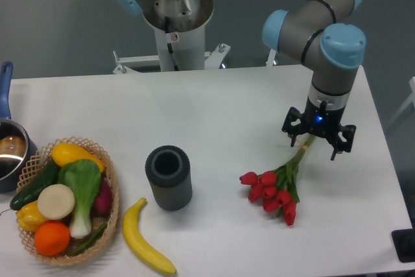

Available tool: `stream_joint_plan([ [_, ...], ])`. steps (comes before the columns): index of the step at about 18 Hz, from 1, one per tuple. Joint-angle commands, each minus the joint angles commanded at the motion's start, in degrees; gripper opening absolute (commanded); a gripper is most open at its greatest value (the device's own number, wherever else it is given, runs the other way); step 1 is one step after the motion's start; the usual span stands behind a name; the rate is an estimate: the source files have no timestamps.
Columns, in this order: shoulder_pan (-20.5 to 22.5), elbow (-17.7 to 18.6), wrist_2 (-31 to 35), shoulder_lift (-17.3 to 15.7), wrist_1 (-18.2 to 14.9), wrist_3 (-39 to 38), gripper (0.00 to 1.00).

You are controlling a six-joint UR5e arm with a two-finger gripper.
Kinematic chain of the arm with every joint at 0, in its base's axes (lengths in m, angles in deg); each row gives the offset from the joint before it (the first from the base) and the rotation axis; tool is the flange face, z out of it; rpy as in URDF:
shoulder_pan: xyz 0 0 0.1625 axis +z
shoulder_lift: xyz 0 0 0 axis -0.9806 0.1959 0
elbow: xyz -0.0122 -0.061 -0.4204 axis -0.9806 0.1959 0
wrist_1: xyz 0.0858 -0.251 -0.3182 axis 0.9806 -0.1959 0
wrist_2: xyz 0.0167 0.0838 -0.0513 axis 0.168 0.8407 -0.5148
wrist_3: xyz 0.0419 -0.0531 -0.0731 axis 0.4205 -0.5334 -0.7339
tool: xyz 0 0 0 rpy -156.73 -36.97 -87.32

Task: Pick up the flowers from the table
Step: 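Lower the gripper around the tied tulip stems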

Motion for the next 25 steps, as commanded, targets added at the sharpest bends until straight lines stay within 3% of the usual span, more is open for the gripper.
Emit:
stream_joint_plan([
  [4,0.5,0.3,2.9,1.4,-0.8,9.2,1.0],
  [10,0.4,1.4,2.5,2.8,-0.2,9.3,1.0],
  [14,0.2,-1.2,1.8,5.2,-0.5,9.4,1.0],
  [25,-0.1,-1.4,-1.0,6.2,-1.7,8.7,1.0],
])
